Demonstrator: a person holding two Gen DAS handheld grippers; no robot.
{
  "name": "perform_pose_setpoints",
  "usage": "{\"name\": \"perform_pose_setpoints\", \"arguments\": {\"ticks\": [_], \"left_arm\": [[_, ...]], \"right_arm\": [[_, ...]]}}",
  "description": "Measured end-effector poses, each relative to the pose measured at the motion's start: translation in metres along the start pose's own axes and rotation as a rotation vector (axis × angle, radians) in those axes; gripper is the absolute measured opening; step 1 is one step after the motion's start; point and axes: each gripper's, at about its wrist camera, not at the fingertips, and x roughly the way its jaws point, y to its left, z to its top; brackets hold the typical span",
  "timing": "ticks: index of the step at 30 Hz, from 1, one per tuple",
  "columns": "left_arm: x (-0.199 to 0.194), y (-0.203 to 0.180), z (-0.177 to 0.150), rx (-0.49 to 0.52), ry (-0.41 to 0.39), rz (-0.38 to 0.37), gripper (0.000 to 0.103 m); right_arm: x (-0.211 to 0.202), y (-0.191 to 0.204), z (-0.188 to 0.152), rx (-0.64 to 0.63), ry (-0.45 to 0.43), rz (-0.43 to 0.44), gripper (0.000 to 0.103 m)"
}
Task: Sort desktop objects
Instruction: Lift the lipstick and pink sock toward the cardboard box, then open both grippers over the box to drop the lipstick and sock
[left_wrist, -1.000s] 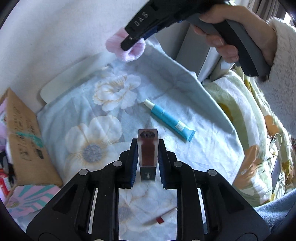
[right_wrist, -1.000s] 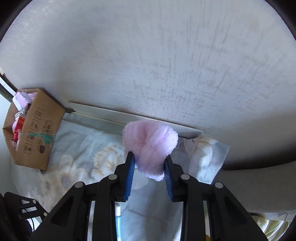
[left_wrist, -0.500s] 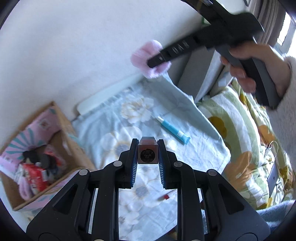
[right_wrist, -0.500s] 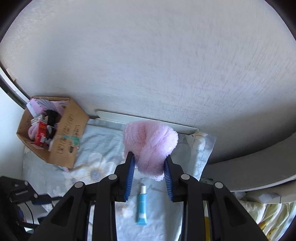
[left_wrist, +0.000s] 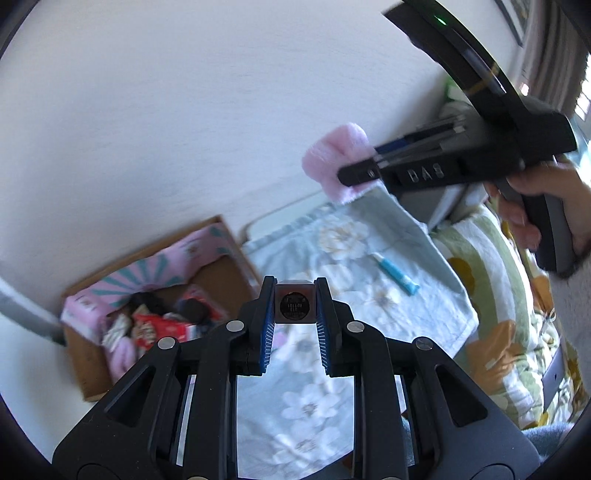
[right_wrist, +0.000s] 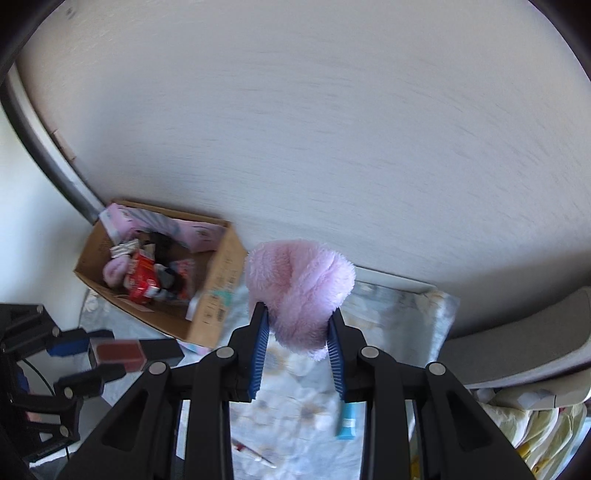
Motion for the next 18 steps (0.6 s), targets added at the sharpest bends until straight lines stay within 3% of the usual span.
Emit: {"name": "perform_pose_setpoints", "arguments": {"ticks": [9, 18], "left_arm": [[-0.014, 0.095, -0.018, -0.152, 0.016, 0.096, 0.018], [0.01, 0.2, -0.05, -0.359, 0.089, 0.187, 0.018]], "right_arm": [[0.025, 0.074, 0.029, -0.036, 0.007, 0.069, 0.028], [0.076, 0.137, 0.047, -0.074, 0.078, 0.134, 0.028]]}}
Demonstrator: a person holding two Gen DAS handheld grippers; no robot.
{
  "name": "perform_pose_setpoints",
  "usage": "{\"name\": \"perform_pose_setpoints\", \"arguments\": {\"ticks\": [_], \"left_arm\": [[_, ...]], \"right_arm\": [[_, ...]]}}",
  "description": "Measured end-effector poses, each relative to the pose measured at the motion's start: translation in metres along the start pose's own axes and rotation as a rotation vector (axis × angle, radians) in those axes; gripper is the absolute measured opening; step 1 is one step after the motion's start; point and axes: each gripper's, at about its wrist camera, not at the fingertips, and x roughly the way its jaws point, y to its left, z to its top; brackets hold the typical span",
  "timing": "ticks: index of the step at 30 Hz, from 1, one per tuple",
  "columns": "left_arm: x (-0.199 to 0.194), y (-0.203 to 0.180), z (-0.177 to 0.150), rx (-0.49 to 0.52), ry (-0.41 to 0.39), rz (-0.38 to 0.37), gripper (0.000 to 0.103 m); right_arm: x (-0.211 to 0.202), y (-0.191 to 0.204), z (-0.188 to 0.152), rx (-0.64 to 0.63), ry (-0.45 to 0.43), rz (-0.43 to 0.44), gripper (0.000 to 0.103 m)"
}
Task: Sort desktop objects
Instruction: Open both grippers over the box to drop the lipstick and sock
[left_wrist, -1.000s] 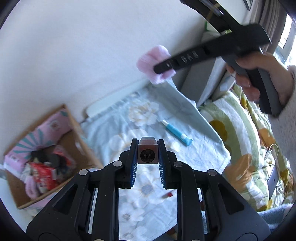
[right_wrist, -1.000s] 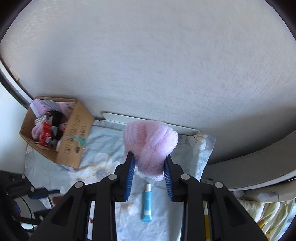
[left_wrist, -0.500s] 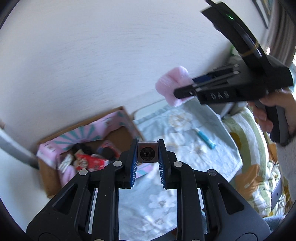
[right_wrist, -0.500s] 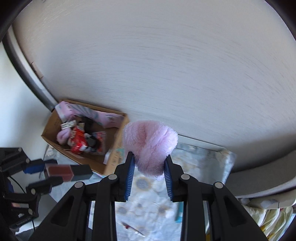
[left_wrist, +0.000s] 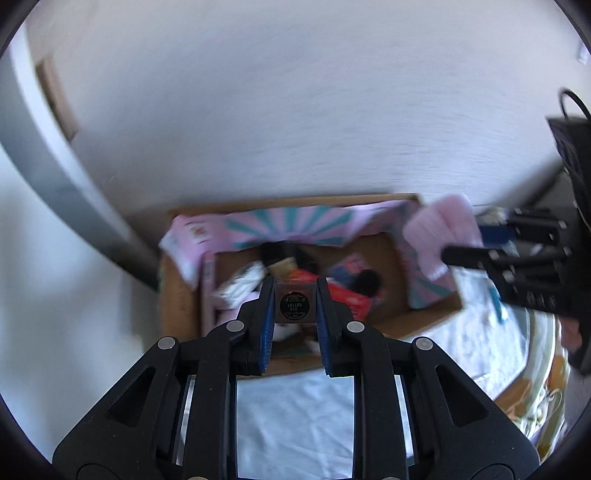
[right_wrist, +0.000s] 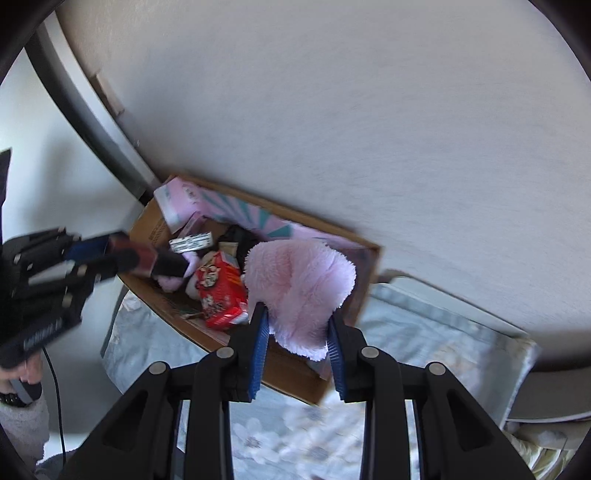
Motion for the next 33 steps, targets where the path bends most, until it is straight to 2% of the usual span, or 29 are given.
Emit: {"name": "perform_pose_setpoints", "arguments": {"ticks": [7, 17, 18, 20, 21, 22, 23, 25, 28, 33], "left_arm": [[0.039, 0.032, 0.0, -0.032, 0.08, 0.042, 0.018], [0.055, 0.024, 0.008, -0.009, 0.099, 0.052, 0.018], [0.055, 0.023, 0.011, -0.011, 0.095, 0.054, 0.023], [0.057, 0.022, 0.015, -0.036, 0.106, 0.055, 0.066], [0.057, 0.022, 0.017, -0.053, 0.119, 0.052, 0.103], [0.057, 0.022, 0.018, -0.062, 0.121, 0.034, 0.103], [0.056, 0.021, 0.019, -0.066, 0.131, -0.007, 0.103], [0.053, 0.021, 0.02, -0.087, 0.123, -0.017, 0.103], [0.042, 0.016, 0.021, -0.081, 0.074, 0.005, 0.103], [0.029, 0.01, 0.021, -0.092, 0.056, -0.036, 0.103]], "right_arm": [[0.054, 0.024, 0.008, -0.003, 0.081, 0.048, 0.028], [0.079, 0.018, 0.02, 0.037, 0.132, 0.039, 0.028], [0.081, 0.016, 0.019, 0.046, 0.138, 0.042, 0.028], [0.084, 0.015, 0.018, 0.06, 0.151, 0.037, 0.039], [0.085, 0.014, 0.018, 0.069, 0.162, 0.036, 0.043], [0.085, 0.013, 0.018, 0.076, 0.159, 0.037, 0.053], [0.084, 0.012, 0.017, 0.084, 0.154, 0.04, 0.074], [0.081, 0.01, 0.015, 0.101, 0.155, 0.05, 0.103], [0.074, 0.007, 0.013, 0.103, 0.155, 0.086, 0.103], [0.053, 0.009, 0.011, 0.054, 0.091, 0.082, 0.103]]}}
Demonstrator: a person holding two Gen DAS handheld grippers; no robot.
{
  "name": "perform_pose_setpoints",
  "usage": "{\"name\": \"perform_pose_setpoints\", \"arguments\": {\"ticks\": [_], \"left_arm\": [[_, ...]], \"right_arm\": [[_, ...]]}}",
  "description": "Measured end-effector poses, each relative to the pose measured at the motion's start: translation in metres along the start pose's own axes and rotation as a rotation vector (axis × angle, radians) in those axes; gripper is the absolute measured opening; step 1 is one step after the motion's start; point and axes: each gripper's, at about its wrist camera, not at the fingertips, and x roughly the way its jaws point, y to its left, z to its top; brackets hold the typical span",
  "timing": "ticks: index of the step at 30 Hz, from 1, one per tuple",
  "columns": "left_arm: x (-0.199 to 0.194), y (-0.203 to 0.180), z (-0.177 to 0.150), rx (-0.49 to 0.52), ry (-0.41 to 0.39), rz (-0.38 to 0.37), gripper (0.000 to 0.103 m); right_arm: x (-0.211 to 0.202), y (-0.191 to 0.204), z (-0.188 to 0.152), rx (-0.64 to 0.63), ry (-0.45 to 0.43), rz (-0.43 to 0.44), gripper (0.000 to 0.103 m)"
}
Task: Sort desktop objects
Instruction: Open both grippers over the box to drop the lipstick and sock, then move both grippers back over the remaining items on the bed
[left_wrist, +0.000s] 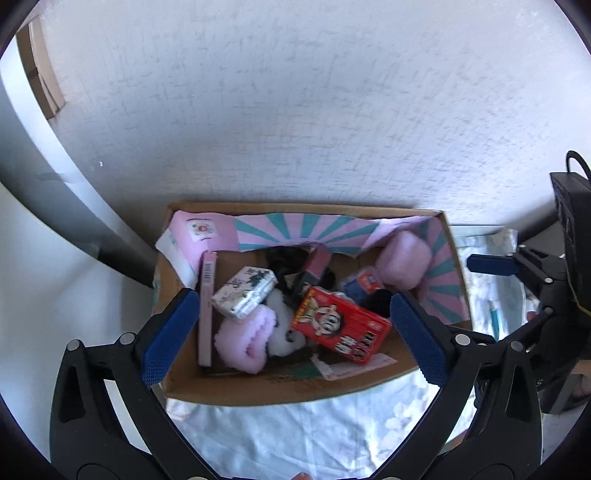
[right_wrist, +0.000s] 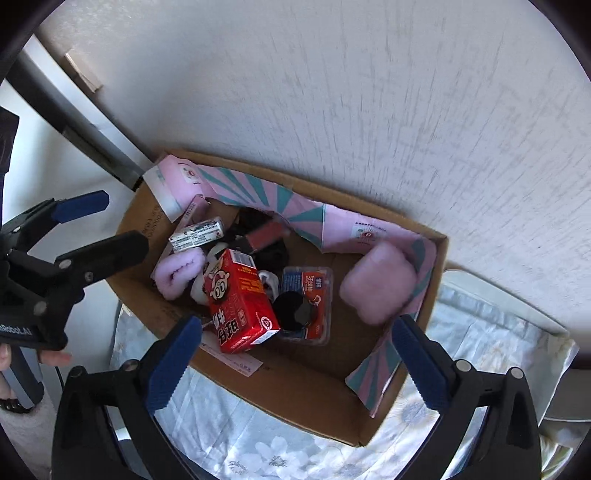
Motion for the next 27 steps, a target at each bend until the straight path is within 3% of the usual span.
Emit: {"name": "perform_pose_setpoints", "arguments": {"ticks": [12, 15, 21, 27], "left_arm": [[-0.039, -0.047, -0.003, 0.09, -0.074, -0.017, 0.103], [-0.049, -0.064, -0.005, 0.121, -0.079, -0.023, 0.103], [-0.068, -0.111, -0.012, 0.176, -0.119, -0.105, 0.103], [-0.061, -0.172, -0.036, 0.274, -0.11, -0.06, 0.103]], "right_arm": [[-0.035, -0.014, -0.025, -0.003, -0.052, 0.064, 0.103], [-0.05, -0.028, -0.036, -0.006, -0.058, 0.042, 0.103], [-0.08, -0.07, -0.063, 0.024, -0.023, -0.034, 0.103], [-0.111, -0.115, -0.1, 0.053, -0.058, -0.187, 0.103]]}}
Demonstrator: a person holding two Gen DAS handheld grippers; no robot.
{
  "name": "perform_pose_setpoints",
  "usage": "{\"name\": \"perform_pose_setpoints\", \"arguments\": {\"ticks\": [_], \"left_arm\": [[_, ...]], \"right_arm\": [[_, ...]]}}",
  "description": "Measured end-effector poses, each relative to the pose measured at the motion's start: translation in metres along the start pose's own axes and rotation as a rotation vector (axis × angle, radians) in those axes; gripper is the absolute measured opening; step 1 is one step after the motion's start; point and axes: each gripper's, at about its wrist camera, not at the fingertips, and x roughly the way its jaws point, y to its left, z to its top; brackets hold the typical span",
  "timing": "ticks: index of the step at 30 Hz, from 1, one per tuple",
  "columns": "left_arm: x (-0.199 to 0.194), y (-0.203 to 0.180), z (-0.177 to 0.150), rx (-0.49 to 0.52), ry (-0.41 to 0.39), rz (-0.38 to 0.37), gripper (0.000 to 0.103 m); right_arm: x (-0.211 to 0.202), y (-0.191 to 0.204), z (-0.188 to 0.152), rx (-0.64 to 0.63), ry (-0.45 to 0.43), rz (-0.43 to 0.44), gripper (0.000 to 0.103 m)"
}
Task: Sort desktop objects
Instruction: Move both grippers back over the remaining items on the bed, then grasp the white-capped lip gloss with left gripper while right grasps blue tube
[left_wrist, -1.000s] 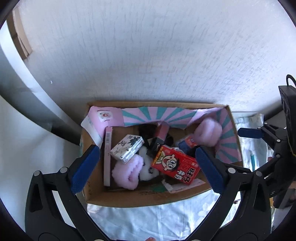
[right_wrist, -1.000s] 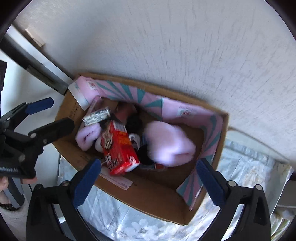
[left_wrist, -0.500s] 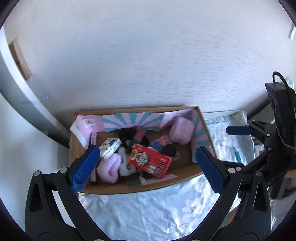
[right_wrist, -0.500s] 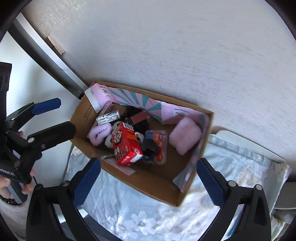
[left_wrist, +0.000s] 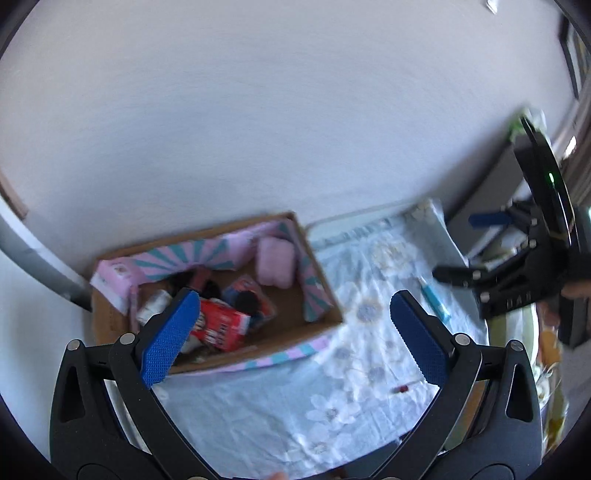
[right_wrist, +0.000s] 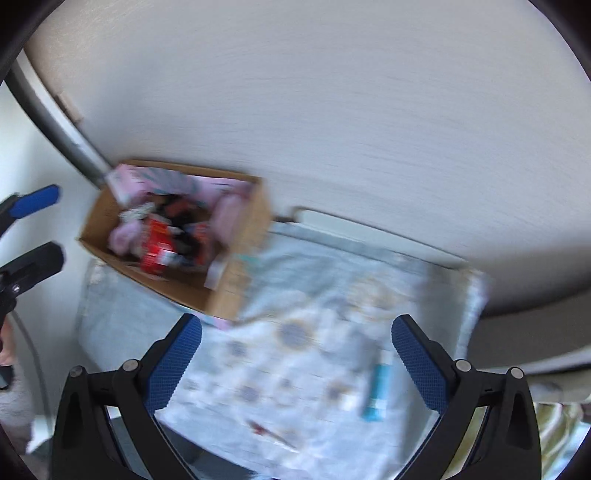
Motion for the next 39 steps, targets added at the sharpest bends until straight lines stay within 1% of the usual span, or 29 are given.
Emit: {"name": "perform_pose_setpoints", "arguments": {"ticks": [2, 4, 7, 10, 12, 13, 16, 21, 24, 26, 27, 28, 29, 30, 31, 32, 33, 35, 36, 39], "left_arm": [[0.008, -0.02, -0.011, 0.04, 0.023, -0.023, 0.103], [0.02, -0.044, -0.027, 0.111, 0.051, -0.044, 0.103], [0.042, -0.08, -0.056, 0.248, 0.098, -0.062, 0.103], [0.059, -0.104, -0.081, 0.332, 0.13, -0.093, 0.103], [0.071, -0.115, -0.094, 0.354, 0.148, -0.116, 0.103], [0.075, -0.119, -0.1, 0.361, 0.153, -0.127, 0.103], [0.092, -0.133, -0.12, 0.393, 0.164, -0.152, 0.103], [0.118, -0.147, -0.148, 0.458, 0.169, -0.173, 0.101], [0.131, -0.153, -0.157, 0.475, 0.177, -0.215, 0.098], [0.137, -0.156, -0.163, 0.494, 0.172, -0.229, 0.097], [0.139, -0.159, -0.166, 0.507, 0.172, -0.235, 0.095], [0.142, -0.161, -0.168, 0.516, 0.173, -0.239, 0.091], [0.146, -0.163, -0.171, 0.529, 0.177, -0.242, 0.088], [0.148, -0.165, -0.173, 0.538, 0.182, -0.244, 0.082], [0.151, -0.167, -0.176, 0.549, 0.183, -0.245, 0.076], [0.153, -0.168, -0.178, 0.559, 0.18, -0.245, 0.074], [0.154, -0.169, -0.18, 0.566, 0.177, -0.246, 0.07], [0.156, -0.171, -0.185, 0.587, 0.169, -0.25, 0.067], [0.157, -0.173, -0.187, 0.6, 0.161, -0.247, 0.065], [0.157, -0.175, -0.191, 0.624, 0.141, -0.254, 0.056]], "right_arm": [[0.001, -0.013, -0.011, 0.006, 0.008, -0.025, 0.103], [0.005, -0.031, -0.026, 0.032, 0.033, -0.025, 0.103], [0.014, -0.052, -0.048, 0.057, 0.058, -0.018, 0.103], [0.025, -0.064, -0.068, 0.065, 0.076, -0.012, 0.103], [0.034, -0.068, -0.079, 0.062, 0.093, -0.017, 0.103], [0.04, -0.07, -0.085, 0.008, 0.107, 0.008, 0.103], [0.059, -0.075, -0.1, 0.003, 0.137, 0.022, 0.102], [0.093, -0.079, -0.118, -0.028, 0.179, 0.026, 0.097], [0.11, -0.08, -0.125, -0.044, 0.191, 0.025, 0.093], [0.117, -0.08, -0.128, -0.052, 0.192, 0.025, 0.09], [0.12, -0.08, -0.13, -0.057, 0.191, 0.023, 0.089], [0.122, -0.08, -0.131, -0.135, 0.142, 0.057, 0.087], [0.124, -0.079, -0.132, -0.143, 0.136, 0.058, 0.084], [0.125, -0.079, -0.133, -0.147, 0.132, 0.058, 0.082], [0.126, -0.079, -0.133, -0.151, 0.127, 0.057, 0.079], [0.126, -0.078, -0.134, -0.155, 0.121, 0.058, 0.075], [0.127, -0.078, -0.134, -0.16, 0.117, 0.06, 0.073], [0.128, -0.077, -0.135, -0.172, 0.107, 0.06, 0.066], [0.128, -0.076, -0.135, -0.181, 0.101, 0.059, 0.065], [0.128, -0.074, -0.136, -0.203, 0.087, 0.058, 0.058]]}}
